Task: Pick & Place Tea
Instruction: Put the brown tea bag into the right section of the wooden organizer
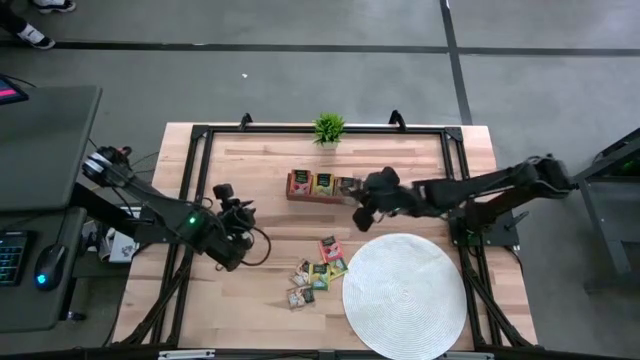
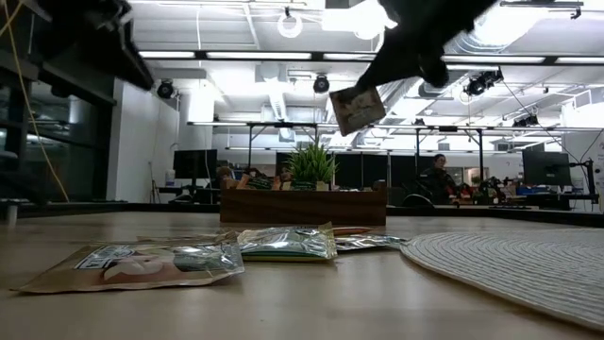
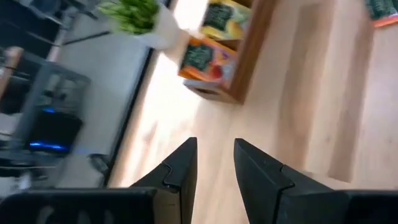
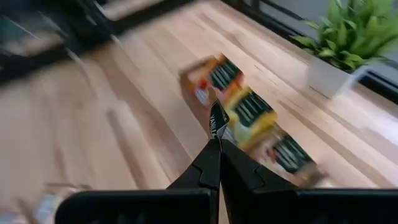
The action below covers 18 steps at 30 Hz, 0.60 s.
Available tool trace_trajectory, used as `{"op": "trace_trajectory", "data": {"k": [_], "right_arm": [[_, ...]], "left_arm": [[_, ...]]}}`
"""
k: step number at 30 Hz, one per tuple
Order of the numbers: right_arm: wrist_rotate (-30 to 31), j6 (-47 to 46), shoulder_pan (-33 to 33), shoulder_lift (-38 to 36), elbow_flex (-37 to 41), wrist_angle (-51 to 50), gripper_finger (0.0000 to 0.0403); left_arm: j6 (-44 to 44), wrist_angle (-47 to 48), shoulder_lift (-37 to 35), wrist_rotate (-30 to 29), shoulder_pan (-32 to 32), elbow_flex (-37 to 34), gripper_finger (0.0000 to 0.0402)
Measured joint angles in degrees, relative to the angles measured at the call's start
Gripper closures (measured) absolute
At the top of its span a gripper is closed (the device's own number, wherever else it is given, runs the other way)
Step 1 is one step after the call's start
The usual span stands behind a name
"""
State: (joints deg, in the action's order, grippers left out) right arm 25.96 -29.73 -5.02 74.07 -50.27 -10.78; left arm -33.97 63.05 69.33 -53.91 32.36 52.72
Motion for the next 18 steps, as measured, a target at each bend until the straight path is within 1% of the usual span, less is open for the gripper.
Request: {"op": "trace_trajectory", "data": {"k": [2, 4, 8, 12, 18], "right_arm": [[-3.6, 2.0, 2.6, -3.3, 5.7, 7.0, 0.0403], [-7.6, 3.3, 5.8, -5.7, 10.5, 13.4, 0.0403], [-15.8, 4.8, 12.5, -7.7, 16.8, 20.9, 0.0403], [-22.4, 7.7, 18.3, -7.4, 19.4, 23.7, 0.0403], [-32.1, 12.0, 24.9, -6.4, 20.2, 26.5, 0.0403]], "left_arm": [[1.4, -4.4, -1.3, 1.3, -0.1, -1.6, 0.03], [2.5, -7.7, -2.4, 1.2, -0.1, -3.0, 0.03], [2.7, -13.3, -3.4, 0.9, -0.1, -4.7, 0.03], [2.2, -16.9, -3.3, 0.9, -0.1, -5.0, 0.03], [2.2, -22.2, -3.3, 0.9, -0.1, -5.0, 0.03]]}}
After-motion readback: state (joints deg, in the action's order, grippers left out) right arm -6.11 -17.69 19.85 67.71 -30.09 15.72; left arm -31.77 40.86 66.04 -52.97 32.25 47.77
